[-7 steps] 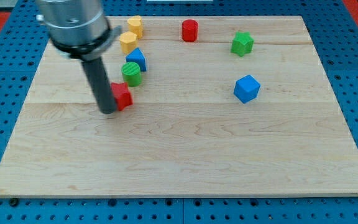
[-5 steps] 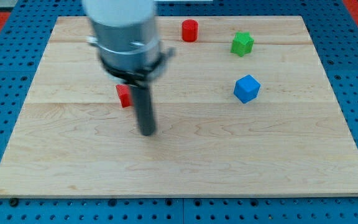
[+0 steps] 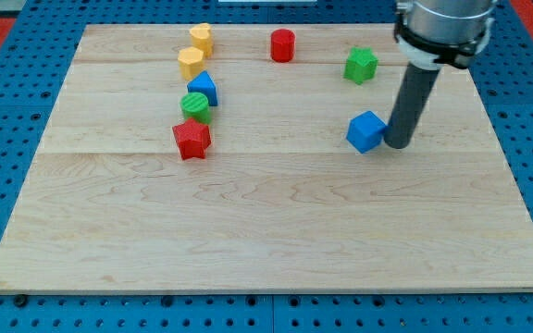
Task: Slide the blue cube to the center
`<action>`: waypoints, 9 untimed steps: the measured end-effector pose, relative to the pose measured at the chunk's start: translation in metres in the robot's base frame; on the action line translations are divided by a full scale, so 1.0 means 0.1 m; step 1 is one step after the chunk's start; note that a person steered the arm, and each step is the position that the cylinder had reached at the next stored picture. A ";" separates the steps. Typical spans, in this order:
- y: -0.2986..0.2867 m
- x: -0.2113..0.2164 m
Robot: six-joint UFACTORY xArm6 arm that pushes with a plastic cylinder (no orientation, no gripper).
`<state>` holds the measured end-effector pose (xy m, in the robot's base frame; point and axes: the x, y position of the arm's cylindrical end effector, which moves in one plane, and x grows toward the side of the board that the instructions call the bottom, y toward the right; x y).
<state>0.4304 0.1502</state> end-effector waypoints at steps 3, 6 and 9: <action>0.08 -0.43; -0.90 -0.36; 1.19 -1.14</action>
